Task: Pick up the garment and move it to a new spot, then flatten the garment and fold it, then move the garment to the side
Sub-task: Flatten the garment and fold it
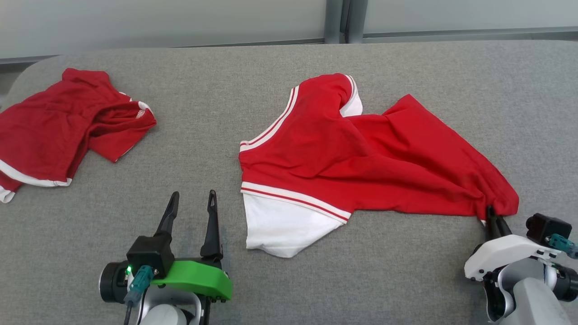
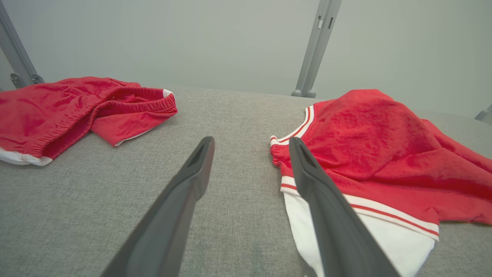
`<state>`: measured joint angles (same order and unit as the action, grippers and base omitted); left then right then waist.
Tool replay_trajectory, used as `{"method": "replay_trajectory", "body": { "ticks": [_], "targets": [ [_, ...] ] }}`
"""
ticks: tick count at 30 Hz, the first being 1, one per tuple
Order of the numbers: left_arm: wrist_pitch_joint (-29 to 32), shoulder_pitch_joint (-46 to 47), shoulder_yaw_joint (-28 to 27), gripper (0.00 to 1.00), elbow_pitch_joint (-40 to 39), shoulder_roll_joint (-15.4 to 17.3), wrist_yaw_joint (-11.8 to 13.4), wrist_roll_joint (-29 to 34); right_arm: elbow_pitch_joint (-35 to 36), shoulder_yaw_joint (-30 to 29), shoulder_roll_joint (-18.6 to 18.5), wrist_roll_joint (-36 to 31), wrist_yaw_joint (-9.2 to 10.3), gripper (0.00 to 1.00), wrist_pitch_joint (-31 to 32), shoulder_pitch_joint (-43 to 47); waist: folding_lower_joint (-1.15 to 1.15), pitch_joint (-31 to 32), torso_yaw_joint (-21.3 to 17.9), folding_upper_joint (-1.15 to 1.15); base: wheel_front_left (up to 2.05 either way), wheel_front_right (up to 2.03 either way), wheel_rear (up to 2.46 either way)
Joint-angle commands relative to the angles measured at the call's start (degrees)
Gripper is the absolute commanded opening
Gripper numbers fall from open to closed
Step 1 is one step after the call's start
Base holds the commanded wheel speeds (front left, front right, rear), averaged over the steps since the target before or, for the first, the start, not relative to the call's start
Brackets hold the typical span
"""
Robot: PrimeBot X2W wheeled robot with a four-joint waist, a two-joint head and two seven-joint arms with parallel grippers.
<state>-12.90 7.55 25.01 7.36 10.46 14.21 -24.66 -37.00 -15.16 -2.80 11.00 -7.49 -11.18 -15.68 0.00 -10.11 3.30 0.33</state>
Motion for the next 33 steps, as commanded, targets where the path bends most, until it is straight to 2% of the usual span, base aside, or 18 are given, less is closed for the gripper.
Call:
{"method": "replay_trajectory", "body": {
  "ticks": [1, 2, 3, 9, 17, 23, 33],
  "targets": [
    [0.1, 0.4, 0.0, 1.00, -0.1, 0.6, 0.4, -0.1, -0.9, 0.5, -0.2, 0.8, 0.00, 0.86, -0.5, -0.5, 0.00, 0.1, -0.1, -0.33, 0.00, 0.00, 0.00],
    [0.1, 0.4, 0.0, 1.00, -0.1, 0.6, 0.4, -0.1, -0.9, 0.5, -0.2, 0.8, 0.00, 0.86, -0.5, -0.5, 0.00, 0.1, -0.1, -0.33, 0.00, 0.00, 0.00],
    [0.1, 0.2, -0.1, 1.00, -0.1, 0.7, 0.6, -0.1, -1.7, 1.0, -0.2, 1.1, 0.00, 1.00, -0.9, -0.9, 0.00, 0.2, -0.4, -0.33, 0.00, 0.00, 0.00],
    [0.0, -0.7, -0.2, 1.00, -0.3, 0.9, 0.7, -0.4, -1.6, 1.1, -0.2, 1.1, 0.00, 1.00, -1.7, -0.2, 0.00, 0.9, -1.8, -0.33, 0.00, 0.00, 0.00],
    [0.2, -1.5, -0.4, 1.00, -0.7, 1.4, 1.1, -0.9, 2.7, -1.0, -0.2, 0.3, 0.00, 1.00, -1.1, 3.0, 0.00, 2.1, -4.8, -0.33, 0.00, 0.00, 0.00],
    [0.2, -2.1, -0.7, 1.00, -0.6, 1.8, 1.4, -1.5, 8.2, -2.9, -0.2, -0.4, 0.00, 1.00, 0.4, 5.0, 0.00, 3.3, -6.2, -0.33, 0.00, 0.00, 0.00],
    [0.6, -4.2, -1.1, 1.00, -1.4, 3.2, 1.3, -2.5, 21.7, -0.6, -0.2, -3.3, 0.00, 1.00, 4.1, 7.9, 0.00, 7.3, -7.0, -0.33, 0.00, 0.00, 0.00]
  ]
}}
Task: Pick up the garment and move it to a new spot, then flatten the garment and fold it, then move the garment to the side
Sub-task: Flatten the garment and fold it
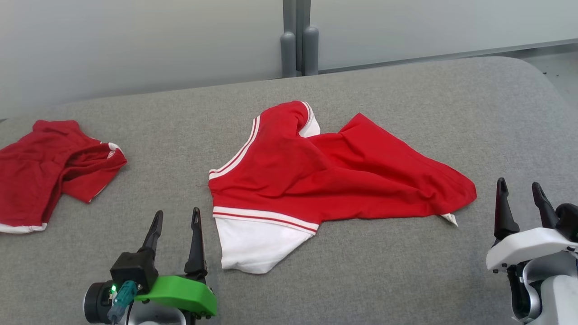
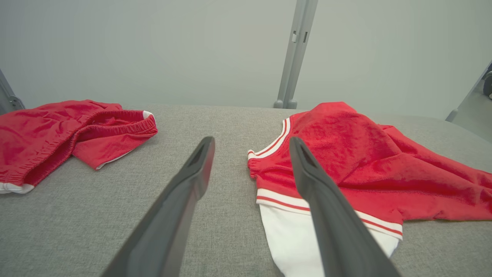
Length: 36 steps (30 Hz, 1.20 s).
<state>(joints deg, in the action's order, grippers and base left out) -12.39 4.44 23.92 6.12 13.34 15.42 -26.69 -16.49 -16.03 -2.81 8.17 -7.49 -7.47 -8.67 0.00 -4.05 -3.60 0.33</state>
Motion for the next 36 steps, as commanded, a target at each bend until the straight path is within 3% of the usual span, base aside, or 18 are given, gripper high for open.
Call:
{"method": "replay_trajectory", "body": {
  "ticks": [1, 15, 25, 36],
  "targets": [
    [0.2, -1.4, 0.0, 1.00, -0.4, 0.7, -0.1, -0.5, 2.6, 0.7, -0.2, -0.9, 0.00, 1.00, 0.8, 1.2, 0.00, 1.7, 0.0, -0.33, 0.00, 0.00, 0.00],
    [1.0, -7.5, 1.0, 1.00, -4.3, 3.2, 0.6, -0.5, 14.9, 5.4, -0.2, -0.8, 0.00, 1.00, 4.3, 7.5, 0.00, 5.8, 0.6, -0.33, 0.00, 0.00, 0.00],
    [0.6, -10.8, -0.1, 1.00, -7.6, 3.0, 3.2, -1.3, 18.8, 7.9, -0.2, -0.8, 0.00, 1.00, 4.2, 10.3, 0.00, 6.7, 0.1, -0.33, 0.00, 0.00, 0.00],
    [0.4, -11.0, -0.6, 1.00, -8.2, 3.4, 4.0, -1.3, 19.1, 10.0, -0.2, 0.0, 0.00, 1.00, 5.0, 10.0, 0.00, 6.5, 0.6, -0.33, 0.00, 0.00, 0.00]
  ]
}}
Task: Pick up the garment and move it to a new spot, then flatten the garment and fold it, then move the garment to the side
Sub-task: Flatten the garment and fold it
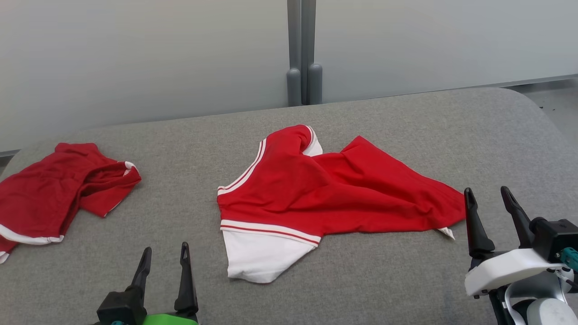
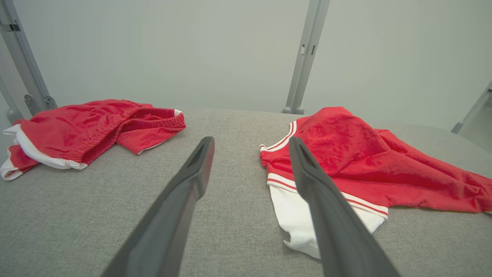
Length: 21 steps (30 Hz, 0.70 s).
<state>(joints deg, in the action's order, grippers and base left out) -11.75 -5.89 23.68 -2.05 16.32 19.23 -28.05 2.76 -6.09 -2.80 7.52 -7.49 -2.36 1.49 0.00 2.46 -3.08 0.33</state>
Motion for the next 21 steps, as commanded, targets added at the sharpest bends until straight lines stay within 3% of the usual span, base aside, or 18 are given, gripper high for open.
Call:
{"method": "replay_trajectory", "body": {
  "ticks": [1, 13, 21],
  "targets": [
    [-0.4, -0.6, -0.4, 1.00, 0.1, 0.4, 0.2, 0.0, -0.2, 0.1, -0.2, 0.6, 0.00, 1.00, -0.1, -0.2, 0.00, -0.1, 0.1, -0.33, 0.00, 0.00, 0.00],
    [-0.9, 0.4, -0.4, 1.00, 1.1, 0.5, -0.2, -0.3, -0.9, 1.1, -0.2, 1.0, 0.00, 1.00, -0.3, -1.3, 0.00, -0.5, 0.5, -0.33, 0.00, 0.00, 0.00],
    [4.6, 1.6, 4.4, 1.00, 3.9, 1.7, -4.5, -0.8, -1.4, 1.7, -0.2, 1.1, 0.00, 1.00, -0.4, -1.7, 0.00, -1.3, 0.6, -0.33, 0.00, 0.00, 0.00]
  ]
}}
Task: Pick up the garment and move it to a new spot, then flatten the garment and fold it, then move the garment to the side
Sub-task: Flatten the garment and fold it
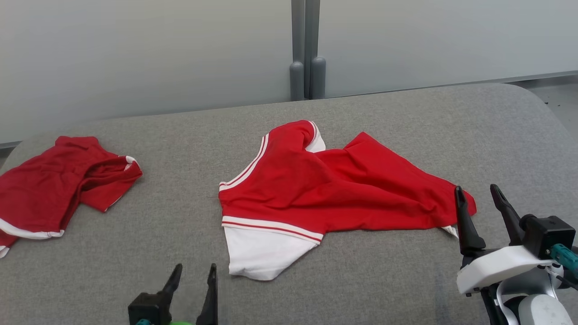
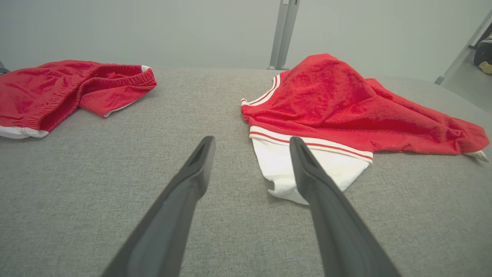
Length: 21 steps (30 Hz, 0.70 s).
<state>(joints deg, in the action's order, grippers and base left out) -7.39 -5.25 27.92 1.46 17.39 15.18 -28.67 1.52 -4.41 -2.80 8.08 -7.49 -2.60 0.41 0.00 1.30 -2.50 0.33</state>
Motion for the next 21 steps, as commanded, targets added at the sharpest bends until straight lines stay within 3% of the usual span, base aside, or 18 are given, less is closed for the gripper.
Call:
{"method": "replay_trajectory", "body": {
  "ticks": [1, 12, 21],
  "targets": [
    [0.9, 1.3, 0.9, 1.00, 1.2, 0.8, -1.3, -0.4, -0.2, 0.2, -0.2, 0.5, 0.00, 1.00, -0.1, -0.7, 0.00, -0.2, -0.1, -0.33, 0.00, 0.00, 0.00],
    [2.8, 5.8, 3.8, 1.00, 11.8, -2.2, -7.7, -3.6, -0.8, 1.0, -0.2, 0.7, 0.00, 1.00, -0.1, -1.7, 0.00, -1.5, -1.8, -0.33, 0.00, 0.00, 0.00],
    [1.5, 10.8, 3.3, 1.00, 22.2, -5.2, -11.5, -6.5, -0.7, 0.7, -0.2, 0.7, 0.00, 1.00, -0.4, -3.0, 0.00, -4.1, -3.7, -0.33, 0.00, 0.00, 0.00]
  ]
}}
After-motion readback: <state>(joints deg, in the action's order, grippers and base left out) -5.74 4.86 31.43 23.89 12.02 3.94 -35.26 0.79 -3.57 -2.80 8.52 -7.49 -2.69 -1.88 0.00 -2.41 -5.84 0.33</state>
